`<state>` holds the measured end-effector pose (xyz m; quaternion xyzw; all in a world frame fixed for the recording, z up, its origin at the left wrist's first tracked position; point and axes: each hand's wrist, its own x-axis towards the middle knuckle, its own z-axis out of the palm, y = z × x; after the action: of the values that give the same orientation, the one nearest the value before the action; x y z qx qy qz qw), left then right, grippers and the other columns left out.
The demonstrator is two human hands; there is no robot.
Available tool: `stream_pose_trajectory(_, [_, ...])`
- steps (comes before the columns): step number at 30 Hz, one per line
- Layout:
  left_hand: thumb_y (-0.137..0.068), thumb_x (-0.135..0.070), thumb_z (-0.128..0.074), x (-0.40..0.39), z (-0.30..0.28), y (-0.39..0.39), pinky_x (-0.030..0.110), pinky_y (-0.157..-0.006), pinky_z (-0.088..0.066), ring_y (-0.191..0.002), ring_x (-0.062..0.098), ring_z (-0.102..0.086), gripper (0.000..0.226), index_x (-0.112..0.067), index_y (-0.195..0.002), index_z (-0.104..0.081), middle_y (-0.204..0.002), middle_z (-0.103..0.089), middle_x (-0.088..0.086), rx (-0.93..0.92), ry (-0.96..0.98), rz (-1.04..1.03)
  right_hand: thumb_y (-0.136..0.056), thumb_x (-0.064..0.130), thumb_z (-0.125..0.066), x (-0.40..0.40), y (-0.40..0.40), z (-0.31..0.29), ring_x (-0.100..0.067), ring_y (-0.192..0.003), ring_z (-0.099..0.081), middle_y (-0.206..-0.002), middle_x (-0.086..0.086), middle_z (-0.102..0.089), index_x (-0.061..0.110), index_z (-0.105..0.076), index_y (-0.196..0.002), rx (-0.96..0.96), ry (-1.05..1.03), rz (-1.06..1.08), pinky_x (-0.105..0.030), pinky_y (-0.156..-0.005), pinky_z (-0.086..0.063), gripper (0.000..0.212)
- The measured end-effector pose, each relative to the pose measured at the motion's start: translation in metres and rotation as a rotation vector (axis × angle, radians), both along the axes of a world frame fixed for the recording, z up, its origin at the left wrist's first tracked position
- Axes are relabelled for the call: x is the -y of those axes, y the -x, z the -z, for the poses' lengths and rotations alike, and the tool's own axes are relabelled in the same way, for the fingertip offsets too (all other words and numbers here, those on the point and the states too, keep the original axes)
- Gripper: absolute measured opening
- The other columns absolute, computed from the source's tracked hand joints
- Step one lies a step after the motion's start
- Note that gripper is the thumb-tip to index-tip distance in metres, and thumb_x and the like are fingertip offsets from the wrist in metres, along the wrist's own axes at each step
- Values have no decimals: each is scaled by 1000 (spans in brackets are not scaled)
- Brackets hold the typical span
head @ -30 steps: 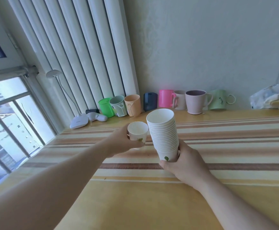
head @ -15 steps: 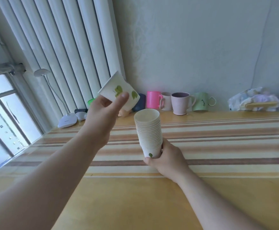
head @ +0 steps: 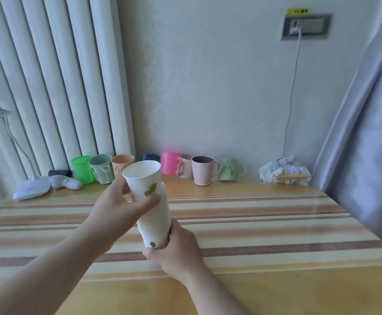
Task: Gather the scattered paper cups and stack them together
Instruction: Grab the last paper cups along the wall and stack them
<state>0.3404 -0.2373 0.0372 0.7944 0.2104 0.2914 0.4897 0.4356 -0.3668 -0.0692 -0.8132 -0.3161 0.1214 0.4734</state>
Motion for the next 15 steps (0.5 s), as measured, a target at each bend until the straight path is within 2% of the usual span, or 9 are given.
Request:
stream_pose_trajectory(2, [-58,-57,-92,0,7,2,41,-100,-54,-121,10,-66,81,-40,-131,-60,-123,-73,-13,-41,8,27,-67,52,-81,-1,-1,1,-4,-93,-72,-101,18,-75,38,-64,-117,-4,-2,3,-24,-77,-60,54])
stream_pose_trajectory(6, [-69,-39,-97,8,29,8,33,-100,-45,-126,9,-60,100,-45,-146,-34,-129,-66,-11,-52,-15,-18,-67,51,-80,-2,-2,2,-6,-95,-72,-103,15,-77,37,-65,-117,-3,5,9,-32,-83,-62,54])
stream_pose_trajectory(7, [-66,-42,-97,8,37,9,34,-102,-46,-126,8,-60,101,-46,-145,-35,-130,-66,-11,-67,-8,-21,-67,52,-79,-3,-2,3,-6,-96,-72,-103,15,-77,38,-64,-117,-9,1,14,-34,-85,-63,54])
stream_pose_trajectory(10, [-56,-65,-91,5,71,15,37,-104,-51,-125,1,-61,86,-49,-131,-51,-128,-68,-21,-206,31,14,-66,61,-74,-6,-2,4,-11,-97,-73,-104,12,-77,37,-63,-119,2,8,27,-36,-83,-63,59])
stream_pose_trajectory(12, [-68,-68,-86,7,93,17,40,-102,-56,-115,-2,-66,63,-46,-123,-64,-118,-75,-23,-296,-9,1,-66,68,-70,-9,-3,5,-15,-98,-72,-104,11,-76,34,-65,-116,52,21,52,-36,-81,-62,61])
stream_pose_trajectory(15, [-85,-65,-74,13,108,14,31,-85,-55,-96,-5,-68,37,-39,-112,-70,-98,-77,-22,-340,-226,-117,-67,67,-78,-13,-8,10,-15,-99,-70,-105,11,-71,31,-68,-109,104,21,105,-36,-83,-61,56])
